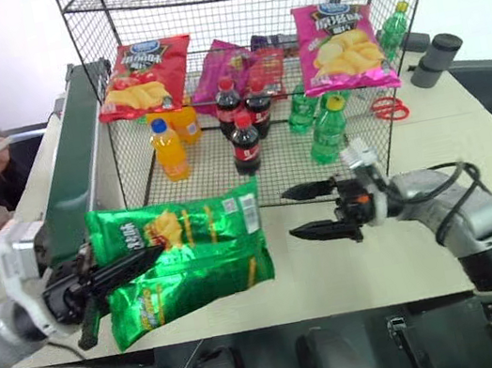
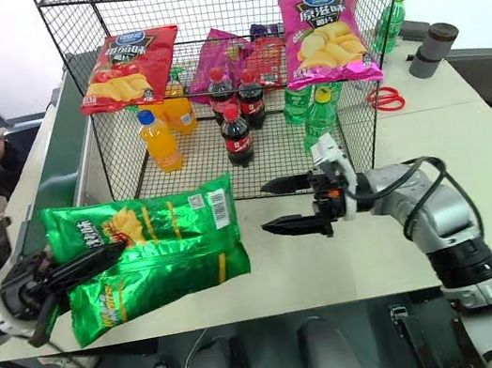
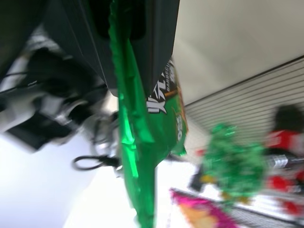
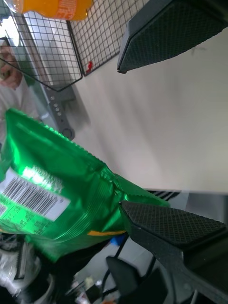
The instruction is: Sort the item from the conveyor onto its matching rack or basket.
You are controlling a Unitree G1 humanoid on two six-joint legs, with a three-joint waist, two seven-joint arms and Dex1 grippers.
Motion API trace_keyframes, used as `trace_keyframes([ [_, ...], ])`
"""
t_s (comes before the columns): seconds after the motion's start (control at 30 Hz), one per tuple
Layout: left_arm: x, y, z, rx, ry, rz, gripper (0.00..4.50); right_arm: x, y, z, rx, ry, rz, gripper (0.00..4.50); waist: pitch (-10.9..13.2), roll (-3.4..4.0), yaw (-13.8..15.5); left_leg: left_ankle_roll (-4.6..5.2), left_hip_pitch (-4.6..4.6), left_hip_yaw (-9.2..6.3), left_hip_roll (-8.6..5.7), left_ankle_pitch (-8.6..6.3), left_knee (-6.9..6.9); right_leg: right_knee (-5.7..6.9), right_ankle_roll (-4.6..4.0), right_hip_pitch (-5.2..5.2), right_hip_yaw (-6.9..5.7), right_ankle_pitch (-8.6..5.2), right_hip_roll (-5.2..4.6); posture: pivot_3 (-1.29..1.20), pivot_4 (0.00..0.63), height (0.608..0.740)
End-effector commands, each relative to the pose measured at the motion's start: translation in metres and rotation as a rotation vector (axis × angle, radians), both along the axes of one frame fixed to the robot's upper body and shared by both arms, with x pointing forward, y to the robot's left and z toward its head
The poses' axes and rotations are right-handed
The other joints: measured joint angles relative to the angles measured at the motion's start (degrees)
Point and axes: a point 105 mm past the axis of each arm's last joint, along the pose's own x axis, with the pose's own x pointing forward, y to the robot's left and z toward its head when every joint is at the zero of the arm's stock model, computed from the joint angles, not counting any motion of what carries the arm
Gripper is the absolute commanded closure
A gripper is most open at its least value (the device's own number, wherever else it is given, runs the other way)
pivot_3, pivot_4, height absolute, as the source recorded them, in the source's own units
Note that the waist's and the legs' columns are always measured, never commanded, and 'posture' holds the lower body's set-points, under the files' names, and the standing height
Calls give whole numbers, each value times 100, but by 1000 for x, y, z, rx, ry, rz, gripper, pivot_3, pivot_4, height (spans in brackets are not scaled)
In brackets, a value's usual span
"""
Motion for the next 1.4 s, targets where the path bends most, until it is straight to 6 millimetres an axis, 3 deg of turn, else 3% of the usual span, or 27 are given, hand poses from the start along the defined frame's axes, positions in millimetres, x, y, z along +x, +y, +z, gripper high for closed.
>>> trace_keyframes([
  [0.03,3,-9,11,-130,89,-166,4416,-17,-3,23,93,85,78,0,0,0,-15,0,1,1,1,0,0,-2,0,0,2,0,2,0,150,740],
  [0.13,12,-18,14,-147,99,-238,4416,-25,1,29,118,138,114,0,-1,-1,-6,0,-5,-5,-3,1,1,-1,1,-4,1,0,7,0,150,740],
  [0.23,17,-22,17,-175,120,-284,4416,-31,8,22,78,123,134,0,-1,-1,-8,0,-8,-5,-2,0,1,-2,3,-6,7,0,7,0,150,740],
  [0.37,19,-30,21,-223,155,-363,4416,-16,18,24,128,88,66,0,0,-2,-4,0,-15,-8,-3,1,2,-3,3,-12,6,0,8,0,150,740],
  [0.5,21,-30,25,-237,154,-375,4416,-11,17,22,145,99,33,0,-1,-2,6,0,-18,-9,-5,1,4,-3,3,-12,5,0,7,0,150,740],
  [0.63,24,-33,22,-233,150,-369,4416,-37,26,41,219,149,201,0,0,-2,11,0,-20,-11,-4,1,4,-4,4,-14,5,0,6,0,150,740],
  [1.0,30,-37,20,-239,126,-355,4416,-42,44,25,118,184,255,0,-1,-2,7,0,-20,-15,-6,1,5,-3,4,-13,4,0,5,0,150,740],
  [1.2,32,-36,18,-220,109,-335,4416,-41,48,26,130,195,261,0,-1,-2,5,0,-20,-15,-6,1,5,-4,4,-13,4,0,5,0,150,740],
  [1.3,33,-36,18,-217,102,-329,4500,-40,47,25,120,188,255,854,-1,-2,7,0,-20,-15,-6,1,4,-4,4,-13,4,0,5,0,150,740],
  [1.4,34,-36,17,-214,88,-315,4500,-40,44,22,102,176,250,2221,-1,-2,9,0,-21,-16,-6,1,4,-4,3,-13,3,0,4,0,150,740],
])
